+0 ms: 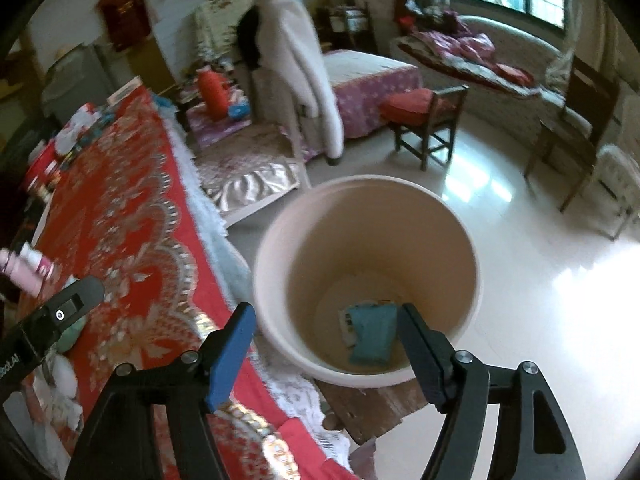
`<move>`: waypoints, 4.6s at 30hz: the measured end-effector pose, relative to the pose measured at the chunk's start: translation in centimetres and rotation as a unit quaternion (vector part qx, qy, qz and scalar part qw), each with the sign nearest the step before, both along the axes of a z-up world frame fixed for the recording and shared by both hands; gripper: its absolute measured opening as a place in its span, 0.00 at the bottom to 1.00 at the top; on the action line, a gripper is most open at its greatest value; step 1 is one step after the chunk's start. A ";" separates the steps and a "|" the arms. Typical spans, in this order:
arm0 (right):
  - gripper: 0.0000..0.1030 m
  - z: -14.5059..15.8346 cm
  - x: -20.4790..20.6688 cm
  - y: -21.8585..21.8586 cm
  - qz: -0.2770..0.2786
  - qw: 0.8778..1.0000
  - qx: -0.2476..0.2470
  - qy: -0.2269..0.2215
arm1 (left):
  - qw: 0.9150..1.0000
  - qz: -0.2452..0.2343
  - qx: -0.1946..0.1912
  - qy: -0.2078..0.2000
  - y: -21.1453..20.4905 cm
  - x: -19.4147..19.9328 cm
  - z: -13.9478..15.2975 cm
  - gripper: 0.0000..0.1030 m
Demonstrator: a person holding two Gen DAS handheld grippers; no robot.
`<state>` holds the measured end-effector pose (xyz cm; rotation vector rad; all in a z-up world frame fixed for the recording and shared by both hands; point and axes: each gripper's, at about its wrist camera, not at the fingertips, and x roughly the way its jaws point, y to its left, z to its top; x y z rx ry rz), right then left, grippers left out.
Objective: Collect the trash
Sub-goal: 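Move both tools back over the trash pile on the table, then grasp the crumpled white tissue with the left tool while the right tool grasps the brown paper wad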
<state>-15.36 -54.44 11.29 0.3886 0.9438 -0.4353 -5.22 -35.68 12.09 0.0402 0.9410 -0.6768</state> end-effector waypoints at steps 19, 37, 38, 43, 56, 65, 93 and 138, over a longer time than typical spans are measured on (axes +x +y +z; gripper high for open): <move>0.70 1.3 4.7 11.2 0.152 0.988 0.007 -0.018 | 0.984 0.167 0.034 -0.060 13.6 -2.5 1.8 0.56; 0.72 0.9 7.5 21.0 0.283 0.959 0.026 -0.011 | 0.958 0.281 0.043 -0.034 26.4 -5.1 0.8 0.56; 0.72 0.8 7.6 21.5 0.290 0.957 0.029 -0.010 | 0.957 0.286 0.044 -0.031 27.0 -5.2 0.6 0.56; 0.73 -0.1 8.3 23.9 0.326 0.945 0.040 0.001 | 0.946 0.322 0.045 -0.008 30.9 -5.1 -0.9 0.56; 0.73 -1.7 8.8 31.6 0.447 0.890 0.089 0.021 | 0.933 0.356 0.024 0.054 35.7 -2.3 -5.0 0.56; 0.73 -3.6 9.4 34.9 0.474 0.877 0.064 0.039 | 0.930 0.359 0.012 0.074 36.0 0.9 -6.8 0.56; 0.33 -1.7 8.9 32.2 0.462 0.879 0.115 0.004 | 0.942 0.328 -0.016 0.074 35.3 -1.4 -4.1 0.05; 0.33 0.9 7.5 25.3 0.394 0.914 0.095 -0.022 | 0.970 0.242 0.008 0.023 27.7 -1.4 0.7 0.09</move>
